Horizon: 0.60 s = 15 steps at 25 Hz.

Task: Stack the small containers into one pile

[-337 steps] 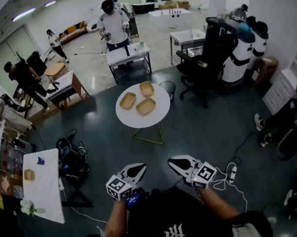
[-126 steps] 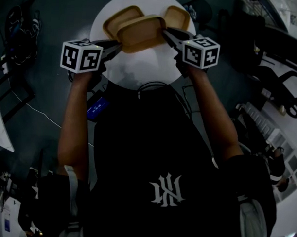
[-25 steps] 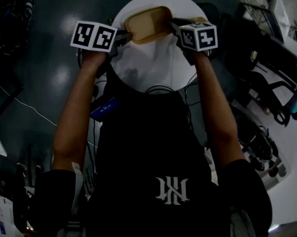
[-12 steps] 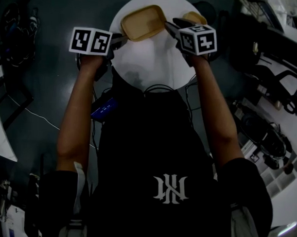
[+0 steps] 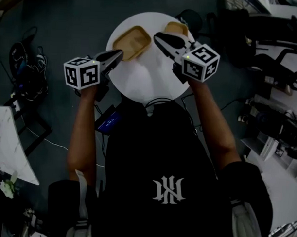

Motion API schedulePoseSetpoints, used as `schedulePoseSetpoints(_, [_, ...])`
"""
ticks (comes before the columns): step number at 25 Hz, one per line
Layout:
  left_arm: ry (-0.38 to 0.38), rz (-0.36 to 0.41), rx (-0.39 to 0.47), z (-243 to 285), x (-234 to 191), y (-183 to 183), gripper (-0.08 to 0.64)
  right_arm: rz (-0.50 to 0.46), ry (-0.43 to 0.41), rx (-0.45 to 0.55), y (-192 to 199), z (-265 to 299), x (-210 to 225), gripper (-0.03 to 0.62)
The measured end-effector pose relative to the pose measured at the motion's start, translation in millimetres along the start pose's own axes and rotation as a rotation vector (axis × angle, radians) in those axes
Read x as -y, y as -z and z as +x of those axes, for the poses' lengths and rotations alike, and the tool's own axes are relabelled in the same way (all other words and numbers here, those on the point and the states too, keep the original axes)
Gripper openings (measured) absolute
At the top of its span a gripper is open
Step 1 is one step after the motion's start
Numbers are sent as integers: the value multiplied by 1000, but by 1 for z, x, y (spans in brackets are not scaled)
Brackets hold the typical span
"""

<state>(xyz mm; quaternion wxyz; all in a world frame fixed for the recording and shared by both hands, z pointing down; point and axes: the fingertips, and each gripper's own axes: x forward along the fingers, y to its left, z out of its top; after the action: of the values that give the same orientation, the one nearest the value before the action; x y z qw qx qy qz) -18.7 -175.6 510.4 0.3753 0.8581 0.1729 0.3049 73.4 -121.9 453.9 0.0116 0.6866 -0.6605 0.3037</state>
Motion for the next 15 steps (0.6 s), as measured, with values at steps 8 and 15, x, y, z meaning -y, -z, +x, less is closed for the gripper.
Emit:
schedulePoseSetpoints(8, [98, 401, 256, -33, 110, -70, 3, -95, -246, 307, -63, -67, -85, 51])
schedulePoseSetpoints(15, [111, 652, 419, -45, 242, -71, 3, -165, -381, 576, -91, -191, -131, 51])
